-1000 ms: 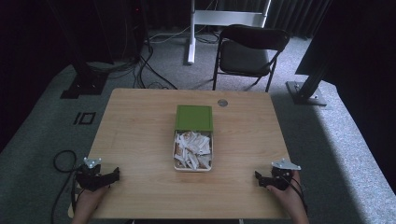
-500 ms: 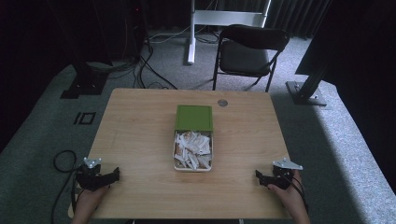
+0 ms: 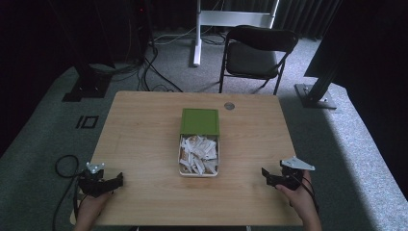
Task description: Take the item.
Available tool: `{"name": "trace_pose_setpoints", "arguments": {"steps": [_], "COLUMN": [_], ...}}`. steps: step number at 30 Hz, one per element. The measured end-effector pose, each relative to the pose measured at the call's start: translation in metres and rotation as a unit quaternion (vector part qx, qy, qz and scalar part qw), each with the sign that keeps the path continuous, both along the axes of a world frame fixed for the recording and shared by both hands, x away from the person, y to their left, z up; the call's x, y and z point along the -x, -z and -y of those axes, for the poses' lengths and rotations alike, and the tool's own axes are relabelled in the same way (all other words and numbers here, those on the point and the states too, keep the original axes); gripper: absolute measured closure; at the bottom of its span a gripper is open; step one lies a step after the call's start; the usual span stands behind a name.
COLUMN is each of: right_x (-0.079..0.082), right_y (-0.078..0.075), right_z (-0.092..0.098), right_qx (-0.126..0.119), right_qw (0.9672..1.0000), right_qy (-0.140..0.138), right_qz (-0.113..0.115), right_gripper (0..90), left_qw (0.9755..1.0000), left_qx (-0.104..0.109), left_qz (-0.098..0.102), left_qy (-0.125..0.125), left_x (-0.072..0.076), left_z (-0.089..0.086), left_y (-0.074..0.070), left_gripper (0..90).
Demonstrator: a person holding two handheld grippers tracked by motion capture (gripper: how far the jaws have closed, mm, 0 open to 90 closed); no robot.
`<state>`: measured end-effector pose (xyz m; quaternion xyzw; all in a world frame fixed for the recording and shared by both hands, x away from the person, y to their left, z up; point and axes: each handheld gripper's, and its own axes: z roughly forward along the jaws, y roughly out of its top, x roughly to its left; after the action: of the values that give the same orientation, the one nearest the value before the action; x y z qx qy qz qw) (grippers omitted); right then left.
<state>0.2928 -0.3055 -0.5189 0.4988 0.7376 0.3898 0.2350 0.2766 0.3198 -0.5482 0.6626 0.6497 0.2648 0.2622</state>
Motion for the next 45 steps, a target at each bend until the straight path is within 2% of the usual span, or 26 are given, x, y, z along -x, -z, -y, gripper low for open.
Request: {"name": "trace_pose_setpoints", "arguments": {"steps": [4, 10, 24, 39, 45], "right_x": [-0.001, -0.003, -0.013, -0.021, -0.022], "right_y": [-0.008, -0.022, -0.049, -0.073, -0.079], "right_z": [-0.004, -0.012, -0.037, -0.075, -0.094], "right_qx": [-0.005, -0.003, -0.009, -0.016, -0.019], "right_qw": [1.0, 0.9995, 0.9966, 0.9901, 0.9862], "right_qy": [-0.008, -0.022, -0.061, -0.111, -0.139], "right_qz": [0.002, 0.025, 0.056, 0.083, 0.088], "right_gripper": [14.7, 14.7, 14.7, 16.2, 16.3], "left_qw": [1.0, 1.0, 1.0, 1.0, 1.0], "left_qx": [0.0, 0.001, 0.001, 0.001, 0.001], "left_qz": [0.0, 0.0, 0.0, 0.0, 0.0], "left_qy": [0.0, -0.001, 0.0, -0.001, -0.001], "left_x": [0.0, 0.0, 0.0, 0.0, 0.0], "left_z": [0.0, 0.0, 0.0, 0.0, 0.0], "left_y": [0.0, 0.0, 0.0, 0.0, 0.0], "left_gripper": [1.6, 1.6, 1.6, 1.6, 1.6]}}
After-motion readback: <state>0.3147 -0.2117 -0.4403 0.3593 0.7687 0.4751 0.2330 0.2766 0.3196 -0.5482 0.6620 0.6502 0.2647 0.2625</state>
